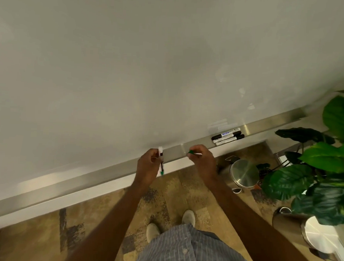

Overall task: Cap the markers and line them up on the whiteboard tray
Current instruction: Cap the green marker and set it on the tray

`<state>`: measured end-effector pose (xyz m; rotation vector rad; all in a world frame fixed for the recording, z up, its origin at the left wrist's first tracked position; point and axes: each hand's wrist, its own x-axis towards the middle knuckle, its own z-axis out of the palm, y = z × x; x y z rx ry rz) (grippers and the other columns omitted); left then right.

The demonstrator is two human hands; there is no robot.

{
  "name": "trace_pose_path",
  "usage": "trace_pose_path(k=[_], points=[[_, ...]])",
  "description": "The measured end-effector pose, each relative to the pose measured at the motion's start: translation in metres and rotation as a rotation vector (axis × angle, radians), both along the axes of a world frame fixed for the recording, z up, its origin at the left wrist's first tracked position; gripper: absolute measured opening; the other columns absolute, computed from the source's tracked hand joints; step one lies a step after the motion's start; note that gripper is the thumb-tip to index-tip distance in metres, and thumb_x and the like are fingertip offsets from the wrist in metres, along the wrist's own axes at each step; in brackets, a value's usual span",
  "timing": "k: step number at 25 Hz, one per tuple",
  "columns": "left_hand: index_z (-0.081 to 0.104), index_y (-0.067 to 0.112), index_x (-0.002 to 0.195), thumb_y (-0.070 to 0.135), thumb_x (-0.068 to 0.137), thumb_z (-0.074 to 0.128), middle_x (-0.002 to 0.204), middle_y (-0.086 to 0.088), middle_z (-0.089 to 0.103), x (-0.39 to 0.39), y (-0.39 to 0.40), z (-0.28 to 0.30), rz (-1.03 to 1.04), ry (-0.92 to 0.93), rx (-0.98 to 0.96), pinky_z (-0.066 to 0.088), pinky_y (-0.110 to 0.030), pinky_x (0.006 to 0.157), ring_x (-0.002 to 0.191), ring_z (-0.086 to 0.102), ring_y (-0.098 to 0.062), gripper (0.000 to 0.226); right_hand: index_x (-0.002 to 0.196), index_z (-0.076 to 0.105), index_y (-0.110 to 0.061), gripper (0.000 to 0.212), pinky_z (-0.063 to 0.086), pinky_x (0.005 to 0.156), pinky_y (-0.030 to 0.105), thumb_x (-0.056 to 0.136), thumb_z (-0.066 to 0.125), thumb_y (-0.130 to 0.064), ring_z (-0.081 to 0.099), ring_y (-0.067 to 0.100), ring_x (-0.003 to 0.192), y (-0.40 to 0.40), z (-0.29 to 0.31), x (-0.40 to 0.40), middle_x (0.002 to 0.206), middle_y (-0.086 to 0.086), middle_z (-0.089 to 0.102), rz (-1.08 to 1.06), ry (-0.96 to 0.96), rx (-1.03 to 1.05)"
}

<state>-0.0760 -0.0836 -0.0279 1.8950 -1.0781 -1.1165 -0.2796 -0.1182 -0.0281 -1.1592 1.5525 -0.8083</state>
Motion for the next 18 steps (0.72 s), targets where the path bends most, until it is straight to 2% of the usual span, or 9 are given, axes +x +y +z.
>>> trace_pose_path(k=[3,4,5,7,9,18], points=[[0.066,0.006,0.095,0.006,0.097,0.061,0.09,-0.009,0.072,-0.021,-0.002,0.011,0.325,0.806,0.048,0.063,-0.035,0.088,0.092,0.069,-0.026,0.005,0.102,0.069,-0.016,0.017,0.058,0.086,0.033,0.089,0.073,-0.006,0.069,0.019,0.095,0.024,0.013,-0.02,0.1,0.006,0.074,-0.245,-0.357,0.185],[0.064,0.004,0.093,0.003,0.096,0.06,0.09,-0.011,0.071,-0.025,-0.002,0.012,0.406,0.977,0.062,0.063,-0.034,0.086,0.093,0.069,-0.028,0.005,0.104,0.07,-0.015,0.018,0.058,0.087,0.034,0.089,0.072,-0.005,0.069,0.021,0.096,0.032,0.016,-0.023,0.102,0.009,0.075,-0.268,-0.413,0.203],[0.062,0.002,0.093,0.001,0.096,0.06,0.093,-0.014,0.07,-0.028,-0.002,0.012,0.47,1.068,0.079,0.063,-0.033,0.084,0.095,0.069,-0.029,0.004,0.108,0.07,-0.014,0.02,0.058,0.086,0.031,0.09,0.071,-0.004,0.069,0.02,0.096,0.038,0.019,-0.025,0.103,0.009,0.075,-0.279,-0.449,0.208],[0.061,0.0,0.094,-0.001,0.096,0.058,0.098,-0.017,0.07,-0.032,-0.002,0.011,0.529,1.131,0.11,0.064,-0.031,0.08,0.097,0.069,-0.029,0.004,0.114,0.072,-0.012,0.025,0.058,0.079,0.021,0.091,0.07,-0.003,0.071,0.014,0.094,0.045,0.022,-0.023,0.104,0.006,0.076,-0.284,-0.44,0.191],[0.061,0.001,0.093,-0.001,0.097,0.057,0.099,-0.018,0.07,-0.035,0.0,0.01,0.538,1.139,0.129,0.064,-0.03,0.079,0.098,0.07,-0.029,0.006,0.113,0.074,-0.014,0.024,0.057,0.071,0.015,0.091,0.07,-0.004,0.072,0.007,0.089,0.048,0.025,-0.02,0.102,0.003,0.078,-0.283,-0.379,0.166],[0.063,0.004,0.095,0.0,0.096,0.059,0.098,-0.016,0.072,-0.028,0.009,0.009,0.557,1.1,0.14,0.065,-0.03,0.076,0.097,0.071,-0.026,0.006,0.113,0.074,-0.008,0.022,0.058,0.071,0.015,0.093,0.068,-0.004,0.07,0.009,0.087,0.053,0.026,-0.002,0.102,0.005,0.076,-0.239,-0.28,0.12]])
